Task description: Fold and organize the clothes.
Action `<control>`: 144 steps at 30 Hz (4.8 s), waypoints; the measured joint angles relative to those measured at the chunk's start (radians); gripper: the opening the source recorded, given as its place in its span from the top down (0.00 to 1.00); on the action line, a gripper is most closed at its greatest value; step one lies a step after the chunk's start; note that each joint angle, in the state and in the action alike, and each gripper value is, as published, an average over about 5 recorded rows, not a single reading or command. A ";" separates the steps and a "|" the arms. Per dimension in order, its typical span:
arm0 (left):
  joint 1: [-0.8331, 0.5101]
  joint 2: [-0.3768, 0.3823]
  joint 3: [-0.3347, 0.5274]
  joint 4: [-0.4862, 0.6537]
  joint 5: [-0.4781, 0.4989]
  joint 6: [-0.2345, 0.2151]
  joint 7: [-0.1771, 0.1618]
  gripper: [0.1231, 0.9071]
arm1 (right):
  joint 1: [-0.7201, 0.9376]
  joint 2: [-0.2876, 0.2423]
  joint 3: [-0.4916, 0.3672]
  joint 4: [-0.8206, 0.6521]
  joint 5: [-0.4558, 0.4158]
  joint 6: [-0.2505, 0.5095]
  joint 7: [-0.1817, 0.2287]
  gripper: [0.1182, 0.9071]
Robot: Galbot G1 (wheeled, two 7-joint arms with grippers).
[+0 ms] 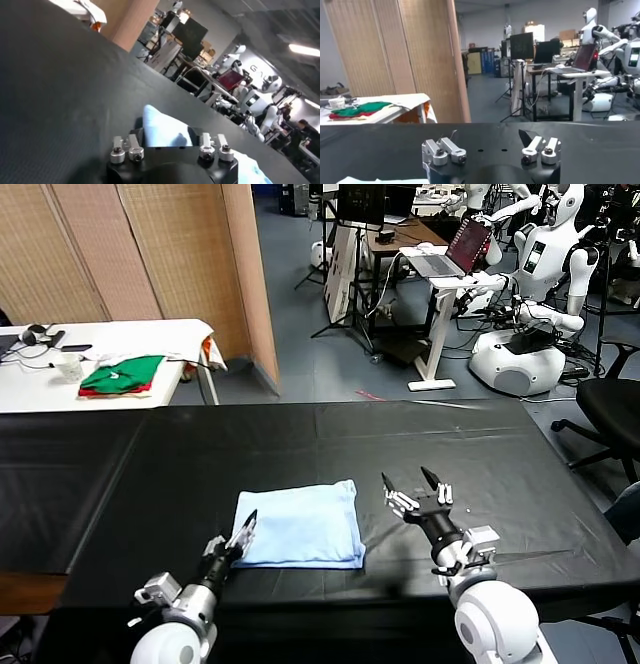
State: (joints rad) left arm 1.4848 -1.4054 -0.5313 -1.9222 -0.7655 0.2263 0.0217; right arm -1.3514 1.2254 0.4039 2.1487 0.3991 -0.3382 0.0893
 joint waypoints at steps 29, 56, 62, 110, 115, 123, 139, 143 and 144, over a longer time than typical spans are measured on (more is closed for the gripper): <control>0.095 0.426 -0.283 -0.124 0.363 -0.022 -0.017 0.92 | -0.032 0.006 0.022 -0.019 -0.023 0.007 -0.001 0.00; -0.002 0.193 0.034 -0.284 0.327 0.145 -0.168 0.92 | -0.090 0.038 0.001 0.005 -0.069 0.014 -0.002 0.00; -0.047 0.057 0.173 -0.210 0.418 0.127 -0.145 0.92 | -0.077 0.037 -0.021 -0.002 -0.040 -0.012 -0.003 0.00; 0.014 0.076 0.044 -0.224 0.544 -0.079 -0.062 0.00 | 0.140 0.084 -0.275 -0.219 0.266 -0.246 0.068 0.95; 0.020 0.078 0.038 -0.224 0.547 -0.082 -0.070 0.00 | 0.129 0.014 -0.199 -0.170 0.266 -0.314 0.080 0.95; 0.041 0.076 0.037 -0.229 0.590 -0.087 -0.079 0.00 | 0.112 -0.065 -0.100 -0.123 0.250 -0.359 0.012 0.75; 0.101 0.135 0.006 -0.282 0.430 -0.016 -0.149 0.00 | -0.004 -0.148 0.041 0.024 0.263 -0.318 0.036 0.00; 0.157 0.184 -0.014 -0.333 0.378 0.010 -0.183 0.00 | -0.099 -0.157 0.085 0.100 0.221 -0.231 0.025 0.00; 0.172 0.197 -0.019 -0.345 0.368 0.014 -0.193 0.00 | -0.128 -0.155 0.092 0.118 0.200 -0.200 0.024 0.00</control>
State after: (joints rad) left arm 1.6572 -1.2084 -0.5503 -2.2675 -0.3977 0.2402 -0.1711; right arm -1.4798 1.0703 0.4959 2.2667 0.5990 -0.5386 0.1128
